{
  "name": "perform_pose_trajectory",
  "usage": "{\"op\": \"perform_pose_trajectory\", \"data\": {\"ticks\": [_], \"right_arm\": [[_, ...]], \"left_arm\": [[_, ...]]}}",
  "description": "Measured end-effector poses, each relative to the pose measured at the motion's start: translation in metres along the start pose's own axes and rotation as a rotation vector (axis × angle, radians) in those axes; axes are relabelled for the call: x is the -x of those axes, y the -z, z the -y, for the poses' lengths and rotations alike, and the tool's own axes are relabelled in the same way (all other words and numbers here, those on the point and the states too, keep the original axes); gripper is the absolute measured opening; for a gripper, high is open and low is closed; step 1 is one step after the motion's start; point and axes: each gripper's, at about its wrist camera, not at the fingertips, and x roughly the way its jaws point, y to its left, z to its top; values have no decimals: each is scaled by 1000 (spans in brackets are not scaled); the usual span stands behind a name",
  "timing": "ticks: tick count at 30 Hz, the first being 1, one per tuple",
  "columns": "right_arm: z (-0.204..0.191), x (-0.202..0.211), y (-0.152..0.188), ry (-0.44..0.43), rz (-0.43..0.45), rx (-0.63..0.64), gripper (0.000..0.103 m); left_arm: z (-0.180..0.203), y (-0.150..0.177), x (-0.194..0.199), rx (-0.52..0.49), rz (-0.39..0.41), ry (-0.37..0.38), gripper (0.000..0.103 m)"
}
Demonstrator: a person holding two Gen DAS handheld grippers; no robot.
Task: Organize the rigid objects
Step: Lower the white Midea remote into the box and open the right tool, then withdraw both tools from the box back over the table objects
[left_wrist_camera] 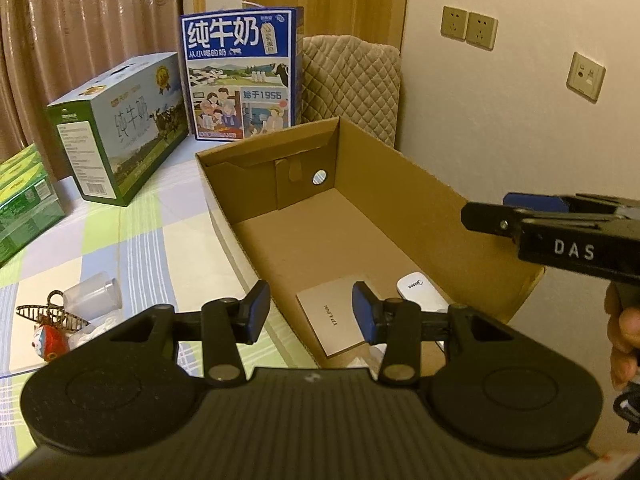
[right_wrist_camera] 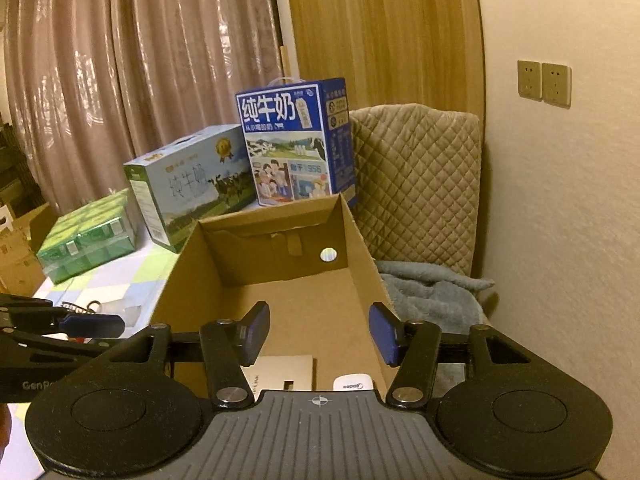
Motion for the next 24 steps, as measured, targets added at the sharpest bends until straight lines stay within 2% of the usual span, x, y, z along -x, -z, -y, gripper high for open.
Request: {"op": "perform_pose_trajectory", "data": {"ticks": [8, 16, 24], "right_arm": [[-21, 21, 6, 2, -27, -2, 53], [-49, 42, 19, -4, -62, 21, 55], [-84, 63, 25, -45, -55, 42, 56]], "left_arm": [[-8, 8, 30, 33, 20, -11, 40], [-26, 30, 67, 84, 23, -26, 40], [-54, 51, 105, 124, 39, -79, 41]]}}
